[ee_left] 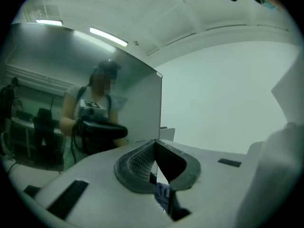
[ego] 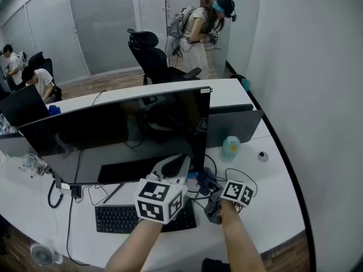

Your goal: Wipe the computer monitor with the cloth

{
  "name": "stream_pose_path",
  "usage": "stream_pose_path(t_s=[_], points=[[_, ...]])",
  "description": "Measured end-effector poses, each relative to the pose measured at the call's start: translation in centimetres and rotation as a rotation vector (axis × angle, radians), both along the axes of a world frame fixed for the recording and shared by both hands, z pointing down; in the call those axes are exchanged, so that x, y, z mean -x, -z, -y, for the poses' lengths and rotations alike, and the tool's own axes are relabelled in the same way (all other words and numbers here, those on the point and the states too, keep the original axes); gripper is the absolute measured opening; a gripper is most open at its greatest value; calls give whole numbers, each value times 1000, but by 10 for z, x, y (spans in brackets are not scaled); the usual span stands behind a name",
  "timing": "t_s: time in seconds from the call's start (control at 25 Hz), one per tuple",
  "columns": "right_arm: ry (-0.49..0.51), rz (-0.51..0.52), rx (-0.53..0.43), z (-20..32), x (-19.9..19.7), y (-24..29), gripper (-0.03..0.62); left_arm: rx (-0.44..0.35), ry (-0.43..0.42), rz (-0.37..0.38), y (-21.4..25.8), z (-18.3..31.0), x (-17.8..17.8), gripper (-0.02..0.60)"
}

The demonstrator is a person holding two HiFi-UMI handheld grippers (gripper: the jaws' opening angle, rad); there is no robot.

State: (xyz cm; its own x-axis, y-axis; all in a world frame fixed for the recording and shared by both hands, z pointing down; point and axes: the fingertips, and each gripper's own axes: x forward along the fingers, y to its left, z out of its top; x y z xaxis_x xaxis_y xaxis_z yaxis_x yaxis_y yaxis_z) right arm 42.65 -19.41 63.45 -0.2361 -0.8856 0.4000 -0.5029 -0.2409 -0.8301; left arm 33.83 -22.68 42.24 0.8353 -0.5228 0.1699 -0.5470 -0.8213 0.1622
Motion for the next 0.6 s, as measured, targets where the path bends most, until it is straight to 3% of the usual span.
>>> stream_pose_path(t_s=[0.28, 0.6], points=[[20, -32, 46, -9, 13, -12, 126, 13, 2, -10, -3, 0, 9, 6], [11, -96, -4, 3, 22, 2, 124, 27, 14, -24, -6, 1, 22, 6]])
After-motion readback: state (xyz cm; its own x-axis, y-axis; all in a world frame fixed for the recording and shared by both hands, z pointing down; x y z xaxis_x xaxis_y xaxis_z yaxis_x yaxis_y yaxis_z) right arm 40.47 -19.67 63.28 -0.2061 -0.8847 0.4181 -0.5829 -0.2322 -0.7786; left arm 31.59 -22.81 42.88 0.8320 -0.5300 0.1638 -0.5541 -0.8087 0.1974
